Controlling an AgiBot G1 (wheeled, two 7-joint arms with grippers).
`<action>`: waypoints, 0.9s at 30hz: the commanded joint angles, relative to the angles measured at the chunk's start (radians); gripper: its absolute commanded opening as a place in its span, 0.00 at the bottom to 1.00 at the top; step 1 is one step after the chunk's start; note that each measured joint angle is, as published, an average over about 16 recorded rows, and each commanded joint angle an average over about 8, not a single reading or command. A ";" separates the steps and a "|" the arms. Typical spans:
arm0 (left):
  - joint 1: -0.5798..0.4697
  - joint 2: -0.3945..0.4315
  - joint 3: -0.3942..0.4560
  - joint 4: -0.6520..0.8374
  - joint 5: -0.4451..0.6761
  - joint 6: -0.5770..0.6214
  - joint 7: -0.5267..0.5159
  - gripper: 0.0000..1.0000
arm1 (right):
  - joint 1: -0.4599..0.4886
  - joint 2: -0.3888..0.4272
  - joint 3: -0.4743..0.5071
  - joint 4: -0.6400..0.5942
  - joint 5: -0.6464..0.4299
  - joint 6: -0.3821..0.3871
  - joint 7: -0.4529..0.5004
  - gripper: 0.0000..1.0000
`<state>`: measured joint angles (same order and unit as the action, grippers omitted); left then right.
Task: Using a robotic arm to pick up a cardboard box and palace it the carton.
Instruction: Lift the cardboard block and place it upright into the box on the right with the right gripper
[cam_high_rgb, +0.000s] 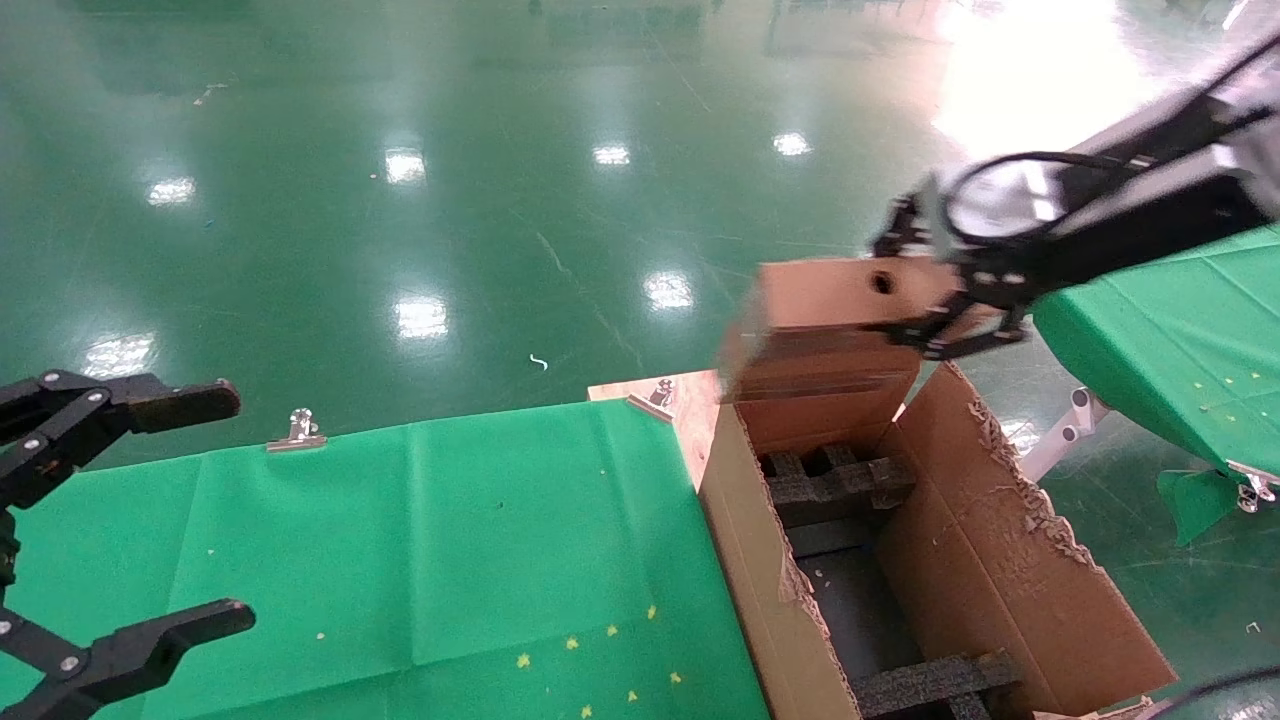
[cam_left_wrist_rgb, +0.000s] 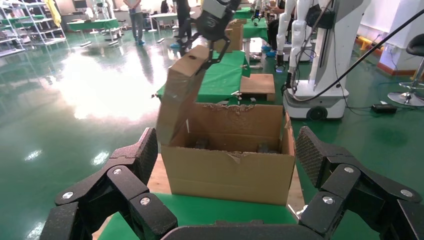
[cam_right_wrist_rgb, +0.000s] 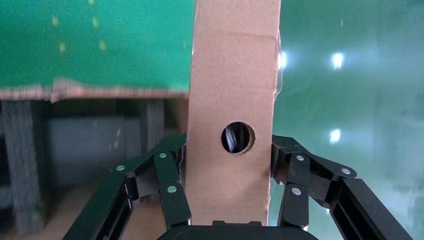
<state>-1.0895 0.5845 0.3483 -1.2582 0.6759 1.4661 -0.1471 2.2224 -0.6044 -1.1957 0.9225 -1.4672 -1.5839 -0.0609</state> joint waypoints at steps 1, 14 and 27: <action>0.000 0.000 0.000 0.000 0.000 0.000 0.000 1.00 | 0.018 0.031 -0.023 -0.009 -0.014 0.000 -0.007 0.00; 0.000 0.000 0.000 0.000 0.000 0.000 0.000 1.00 | 0.040 0.132 -0.124 -0.081 -0.002 -0.001 -0.032 0.00; 0.000 0.000 0.000 0.000 0.000 0.000 0.000 1.00 | 0.029 0.133 -0.135 -0.091 0.014 0.012 -0.001 0.00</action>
<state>-1.0893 0.5843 0.3483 -1.2578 0.6757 1.4659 -0.1470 2.2437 -0.4681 -1.3333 0.8312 -1.4470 -1.5613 -0.0206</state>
